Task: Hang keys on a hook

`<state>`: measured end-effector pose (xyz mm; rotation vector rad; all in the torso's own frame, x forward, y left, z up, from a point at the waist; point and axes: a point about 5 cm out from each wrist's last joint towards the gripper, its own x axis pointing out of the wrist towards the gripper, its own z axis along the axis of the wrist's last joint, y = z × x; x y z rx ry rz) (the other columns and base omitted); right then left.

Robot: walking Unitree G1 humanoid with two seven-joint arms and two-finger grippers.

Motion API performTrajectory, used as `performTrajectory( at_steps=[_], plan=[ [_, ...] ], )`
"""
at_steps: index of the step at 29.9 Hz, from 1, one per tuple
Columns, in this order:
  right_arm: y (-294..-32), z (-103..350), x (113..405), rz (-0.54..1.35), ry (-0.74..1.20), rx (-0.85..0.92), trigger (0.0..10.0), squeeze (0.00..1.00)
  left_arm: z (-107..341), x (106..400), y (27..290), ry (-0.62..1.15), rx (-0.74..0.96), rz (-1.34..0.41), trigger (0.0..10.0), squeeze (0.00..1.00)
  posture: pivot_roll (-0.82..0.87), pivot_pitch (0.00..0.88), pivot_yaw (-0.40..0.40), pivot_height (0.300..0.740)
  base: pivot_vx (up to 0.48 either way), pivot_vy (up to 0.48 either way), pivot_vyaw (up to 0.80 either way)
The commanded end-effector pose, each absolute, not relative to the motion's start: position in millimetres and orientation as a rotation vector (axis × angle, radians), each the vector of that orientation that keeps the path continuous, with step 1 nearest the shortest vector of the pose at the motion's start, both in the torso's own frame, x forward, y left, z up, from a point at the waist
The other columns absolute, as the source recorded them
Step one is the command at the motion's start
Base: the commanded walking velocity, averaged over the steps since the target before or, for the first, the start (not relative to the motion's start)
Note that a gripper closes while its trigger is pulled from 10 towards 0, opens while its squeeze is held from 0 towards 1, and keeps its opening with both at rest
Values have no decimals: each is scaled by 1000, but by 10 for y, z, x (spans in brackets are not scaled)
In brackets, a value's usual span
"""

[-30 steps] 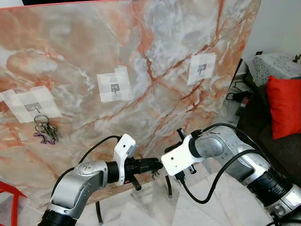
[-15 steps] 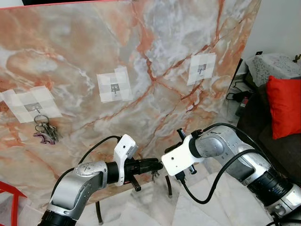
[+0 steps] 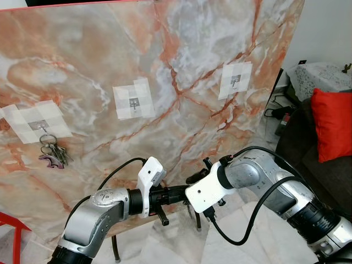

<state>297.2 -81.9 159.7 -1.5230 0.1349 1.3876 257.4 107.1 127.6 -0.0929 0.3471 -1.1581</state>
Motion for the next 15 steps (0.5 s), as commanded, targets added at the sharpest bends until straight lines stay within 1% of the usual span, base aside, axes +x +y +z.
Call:
performTrajectory(
  at_steps=[1, 3, 4, 5, 6, 8, 13, 15],
  plan=[
    [-828, 1671, 3001, 1359, 100, -1528, 10000, 1000, 1300, 2542, 1053, 330, -67, -1184, 10000, 0, 106, 42, -41, 740, 0, 0, 0],
    [-839, 1683, 3018, 1345, 97, -1536, 10000, 992, 1289, 2537, 1057, 335, -60, -1183, 10000, 0, 106, 42, -41, 740, 0, 0, 0],
    [-858, 1700, 3043, 1325, 98, -1545, 10000, 671, 1280, 2532, 1062, 340, -53, -1182, 10000, 0, 105, 43, -40, 740, 0, 0, 0],
    [-858, 1700, 3043, 1325, 98, -1545, 10000, 671, 1280, 2532, 1062, 340, -53, -1182, 10000, 0, 105, 43, -40, 740, 0, 0, 0],
    [-906, 1715, 3079, 1301, 110, -1566, 10000, 0, 1258, 2522, 1074, 353, -36, -1180, 10000, 0, 103, 43, -41, 740, 0, 0, 0],
    [-988, 1736, 3130, 1268, 133, -1590, 10000, 0, 1234, 2513, 1089, 364, -23, -1173, 10000, 0, 103, 43, -41, 740, 0, 0, 0],
    [-1035, 1748, 3148, 1254, 148, -1591, 10000, 0, 1231, 2518, 1110, 362, -15, -1156, 10000, 0, 102, 43, -41, 740, 0, 0, 0],
    [-1094, 1759, 3170, 1232, 168, -1591, 10000, 0, 1198, 2520, 1163, 378, 6, -1126, 10000, 0, 100, 47, -41, 740, 0, 0, 0]
  ],
)
